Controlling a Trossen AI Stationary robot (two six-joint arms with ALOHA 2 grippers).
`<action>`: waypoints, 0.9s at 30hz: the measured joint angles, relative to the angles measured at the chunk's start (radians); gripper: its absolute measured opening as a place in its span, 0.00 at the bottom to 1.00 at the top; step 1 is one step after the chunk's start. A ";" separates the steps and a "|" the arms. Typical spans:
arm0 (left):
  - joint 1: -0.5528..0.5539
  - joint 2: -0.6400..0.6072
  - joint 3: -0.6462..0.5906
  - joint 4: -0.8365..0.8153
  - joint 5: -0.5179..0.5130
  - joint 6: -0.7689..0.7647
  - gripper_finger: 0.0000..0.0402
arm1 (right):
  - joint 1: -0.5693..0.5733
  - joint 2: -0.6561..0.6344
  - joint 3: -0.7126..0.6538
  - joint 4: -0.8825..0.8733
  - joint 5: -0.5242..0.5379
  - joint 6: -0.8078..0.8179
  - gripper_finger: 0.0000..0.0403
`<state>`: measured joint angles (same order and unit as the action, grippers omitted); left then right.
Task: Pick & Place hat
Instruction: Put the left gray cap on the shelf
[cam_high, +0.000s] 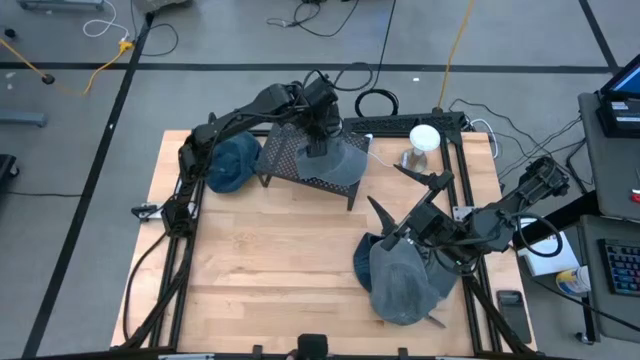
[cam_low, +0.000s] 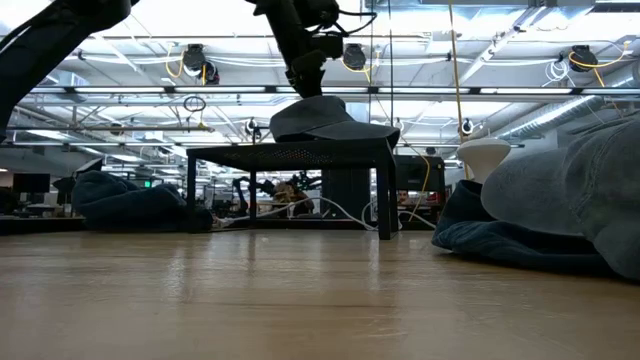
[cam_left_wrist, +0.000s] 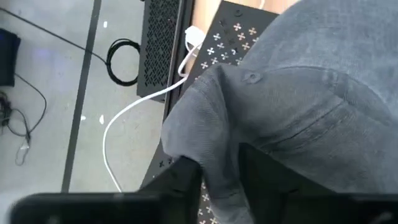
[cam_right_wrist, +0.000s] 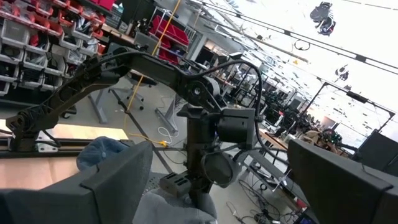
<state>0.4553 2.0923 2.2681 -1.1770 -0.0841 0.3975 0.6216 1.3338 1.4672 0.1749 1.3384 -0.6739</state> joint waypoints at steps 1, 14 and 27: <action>0.000 -0.005 0.000 -0.007 -0.002 -0.019 0.34 | 0.000 0.000 0.000 0.000 0.000 0.000 0.91; 0.002 -0.035 0.000 -0.130 0.021 -0.342 0.71 | 0.000 0.000 0.000 0.000 0.000 0.000 0.91; -0.037 -0.042 0.000 -0.220 0.117 -0.458 0.77 | 0.002 0.000 0.000 -0.007 0.000 0.000 0.91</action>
<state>0.4179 2.0498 2.2684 -1.3967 0.0327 -0.0604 0.6235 1.3338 1.4673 0.1680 1.3384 -0.6739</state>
